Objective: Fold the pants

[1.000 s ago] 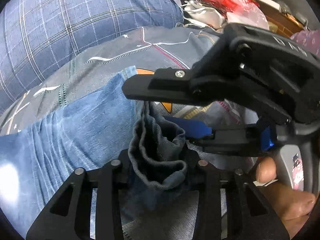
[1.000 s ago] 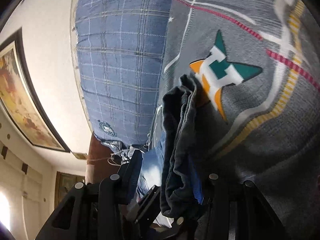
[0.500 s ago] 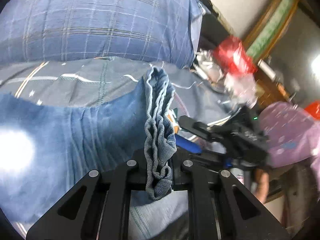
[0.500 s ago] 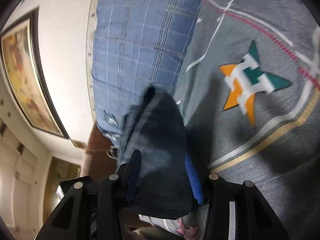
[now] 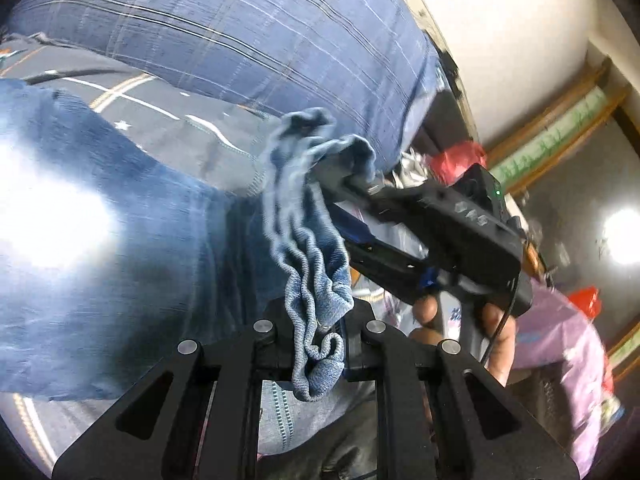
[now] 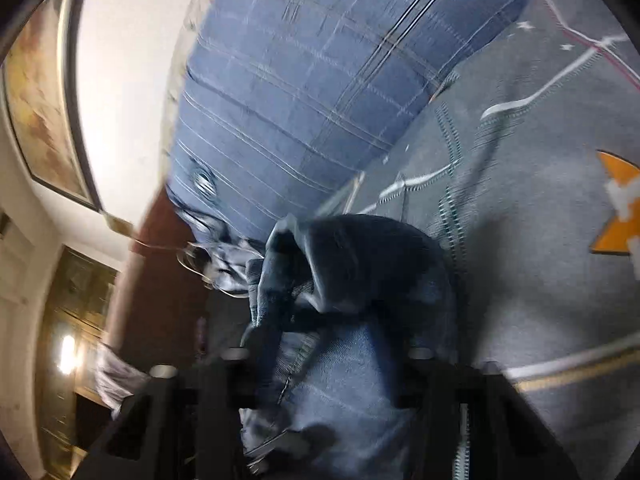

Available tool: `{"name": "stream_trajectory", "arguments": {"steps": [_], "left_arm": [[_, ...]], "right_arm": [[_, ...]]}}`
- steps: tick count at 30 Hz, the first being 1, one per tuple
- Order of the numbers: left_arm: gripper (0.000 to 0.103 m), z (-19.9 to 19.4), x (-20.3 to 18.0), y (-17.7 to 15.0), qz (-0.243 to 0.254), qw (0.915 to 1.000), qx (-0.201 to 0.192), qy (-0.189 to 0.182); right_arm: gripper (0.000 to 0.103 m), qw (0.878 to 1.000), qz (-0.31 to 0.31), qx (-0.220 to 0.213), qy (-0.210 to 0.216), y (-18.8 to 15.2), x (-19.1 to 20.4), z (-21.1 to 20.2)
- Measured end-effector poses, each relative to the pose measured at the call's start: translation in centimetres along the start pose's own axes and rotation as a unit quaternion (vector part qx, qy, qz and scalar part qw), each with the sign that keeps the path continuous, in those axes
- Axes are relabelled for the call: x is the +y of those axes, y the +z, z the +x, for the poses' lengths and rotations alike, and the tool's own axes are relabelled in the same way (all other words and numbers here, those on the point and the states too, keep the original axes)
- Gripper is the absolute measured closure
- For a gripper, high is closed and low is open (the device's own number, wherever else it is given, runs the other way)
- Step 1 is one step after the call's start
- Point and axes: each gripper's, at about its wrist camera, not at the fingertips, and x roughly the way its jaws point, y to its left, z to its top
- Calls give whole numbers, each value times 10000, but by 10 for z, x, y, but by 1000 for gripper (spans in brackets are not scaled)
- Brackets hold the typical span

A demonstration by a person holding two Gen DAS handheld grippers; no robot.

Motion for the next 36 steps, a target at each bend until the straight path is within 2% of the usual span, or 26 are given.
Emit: {"name": "stream_trajectory", "arguments": {"steps": [1,4,7,8,10,11,12,14,18,20,21,22,24,25,27,29,32,33,36], "left_arm": [[90,-12,2,3,-100,9999,-91,-83],[90,-44,9,4,-285,9988,-368,-159],[90,-72,28,8,-476,9965,-671,119],[90,-77,40,10,-626,9950,-725,296],[90,-77,71,12,-1023,9875,-688,979],[90,-74,84,12,-1180,9821,-643,1316],[90,-69,100,10,-1399,9732,-515,1754],[90,-59,113,8,-1473,9671,-293,2054],[90,-55,97,8,-1196,9660,-259,2277],[90,-62,91,8,-1274,9690,-405,2078],[90,-69,84,9,-1213,9719,-553,1938],[90,-73,80,9,-1094,9711,-655,2020],[90,-72,78,6,-844,9589,-739,2608],[90,-65,87,5,-906,9528,-600,2834],[89,-46,118,-2,-1385,9455,-129,2944],[89,-47,113,-4,-1313,9453,-296,2971],[86,-43,99,-2,-902,9408,-225,3261],[86,-41,102,-2,-971,9394,-157,3283],[86,-47,111,-1,-1328,9448,-206,2988]], "right_arm": [[92,9999,-102,44,-19,0,10,6],[92,9989,-420,136,136,-5,45,22],[92,9978,-588,191,256,-12,62,41],[92,9975,-581,265,304,-15,60,50],[92,9974,-502,421,286,-25,49,70],[92,9981,-441,381,179,-32,39,78],[92,9984,-429,337,148,-38,33,81],[92,9989,-384,249,55,-52,15,84],[91,9978,-470,333,-332,-58,0,81],[89,9970,-629,187,-417,-53,3,69],[84,9963,-718,49,-469,-51,6,60],[71,9957,-768,-95,-514,-48,8,52],[57,9943,-787,-315,-653,-44,5,39],[57,9937,-746,-330,-770,-41,1,35],[57,9946,-386,-218,-940,-34,-15,33],[57,9960,-55,-66,-893,-31,-30,36],[57,9949,28,251,-980,-31,-35,44],[57,9942,-24,355,-1019,-32,-33,47],[57,9877,-184,762,-1356,-39,-30,58]]}}
